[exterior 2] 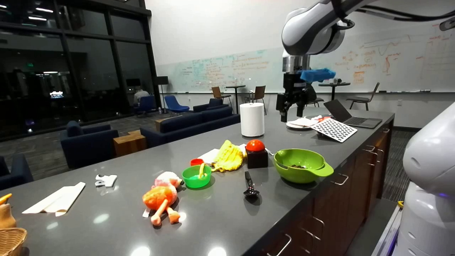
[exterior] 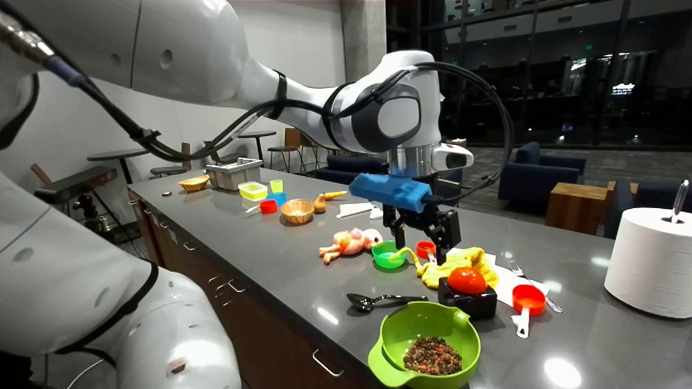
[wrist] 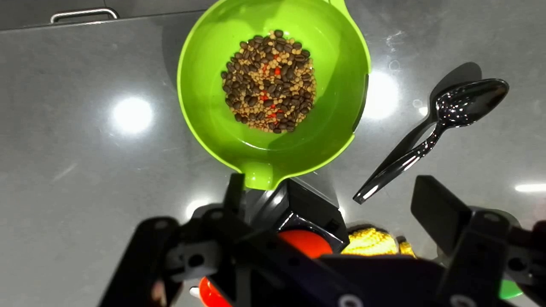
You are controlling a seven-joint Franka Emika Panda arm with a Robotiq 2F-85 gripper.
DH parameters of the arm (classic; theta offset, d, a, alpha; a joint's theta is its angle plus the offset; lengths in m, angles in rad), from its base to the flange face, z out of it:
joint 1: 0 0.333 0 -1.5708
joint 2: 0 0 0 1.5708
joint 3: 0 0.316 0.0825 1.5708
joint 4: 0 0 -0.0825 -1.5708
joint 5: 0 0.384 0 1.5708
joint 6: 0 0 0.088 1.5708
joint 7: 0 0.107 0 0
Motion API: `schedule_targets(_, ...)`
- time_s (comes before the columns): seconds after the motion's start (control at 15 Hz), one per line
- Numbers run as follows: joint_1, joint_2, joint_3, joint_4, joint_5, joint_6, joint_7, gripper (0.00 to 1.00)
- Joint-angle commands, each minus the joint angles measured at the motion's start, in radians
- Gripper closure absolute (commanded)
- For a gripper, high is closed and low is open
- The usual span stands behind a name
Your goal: Pick up the yellow cloth and put it flat to the left side of the table
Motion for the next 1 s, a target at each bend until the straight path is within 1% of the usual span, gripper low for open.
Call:
schedule_targets(0.0, 0.012, 0.033, 0.012, 0.018, 0.008, 0.022, -0.001, 0.00)
schedule_targets(0.07, 0.023, 0.057, 0.019, 0.034, 0.013, 0.026, -0.004, 0.00)
schedule_targets(0.33, 0.080, 0.183, 0.040, 0.112, 0.046, 0.105, -0.029, 0.00)
schedule_targets(0.6, 0.124, 0.349, 0.062, 0.229, 0.082, 0.196, -0.057, 0.00)
schedule_targets(0.73, 0.133, 0.432, 0.073, 0.296, 0.099, 0.220, -0.072, 0.00)
schedule_targets(0.93, 0.131, 0.549, 0.090, 0.400, 0.118, 0.218, -0.091, 0.00)
